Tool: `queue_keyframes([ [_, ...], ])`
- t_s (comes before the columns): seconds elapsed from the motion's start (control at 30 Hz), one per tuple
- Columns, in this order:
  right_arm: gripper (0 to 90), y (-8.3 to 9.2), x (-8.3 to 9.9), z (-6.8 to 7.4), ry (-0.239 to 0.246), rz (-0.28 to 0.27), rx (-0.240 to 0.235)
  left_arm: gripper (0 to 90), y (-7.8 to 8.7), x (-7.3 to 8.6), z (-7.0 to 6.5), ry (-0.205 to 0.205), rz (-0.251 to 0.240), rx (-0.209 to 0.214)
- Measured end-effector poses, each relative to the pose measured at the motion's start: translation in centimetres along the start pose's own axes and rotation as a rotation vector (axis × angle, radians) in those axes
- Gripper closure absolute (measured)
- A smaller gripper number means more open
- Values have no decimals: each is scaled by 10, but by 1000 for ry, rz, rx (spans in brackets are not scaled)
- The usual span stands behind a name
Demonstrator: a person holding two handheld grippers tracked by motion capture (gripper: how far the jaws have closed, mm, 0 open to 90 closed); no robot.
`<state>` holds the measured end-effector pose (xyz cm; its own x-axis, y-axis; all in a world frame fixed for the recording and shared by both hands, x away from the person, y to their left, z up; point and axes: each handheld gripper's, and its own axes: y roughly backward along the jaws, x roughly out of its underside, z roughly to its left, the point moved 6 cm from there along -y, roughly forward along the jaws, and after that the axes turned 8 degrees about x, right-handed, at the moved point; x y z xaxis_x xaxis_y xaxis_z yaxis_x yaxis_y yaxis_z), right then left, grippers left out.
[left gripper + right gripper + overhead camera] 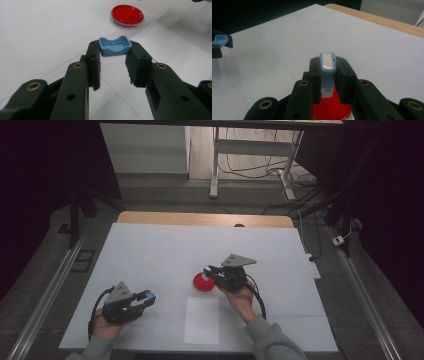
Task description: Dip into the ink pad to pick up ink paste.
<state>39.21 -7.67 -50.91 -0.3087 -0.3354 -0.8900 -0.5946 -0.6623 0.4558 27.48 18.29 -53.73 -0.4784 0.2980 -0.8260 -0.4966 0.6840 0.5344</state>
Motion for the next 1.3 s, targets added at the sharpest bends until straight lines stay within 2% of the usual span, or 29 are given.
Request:
queue_keyframes([
  [0.7,754,22,-6,-4,-13,-43,-14,651,1,1,1,3,-2,-4],
  [0.93,754,32,-7,-7,-48,-60,-27,651,1,0,1,1,-1,-5],
  [1.3,754,42,-7,-8,-47,-71,-27,651,2,1,2,2,-4,-7],
])
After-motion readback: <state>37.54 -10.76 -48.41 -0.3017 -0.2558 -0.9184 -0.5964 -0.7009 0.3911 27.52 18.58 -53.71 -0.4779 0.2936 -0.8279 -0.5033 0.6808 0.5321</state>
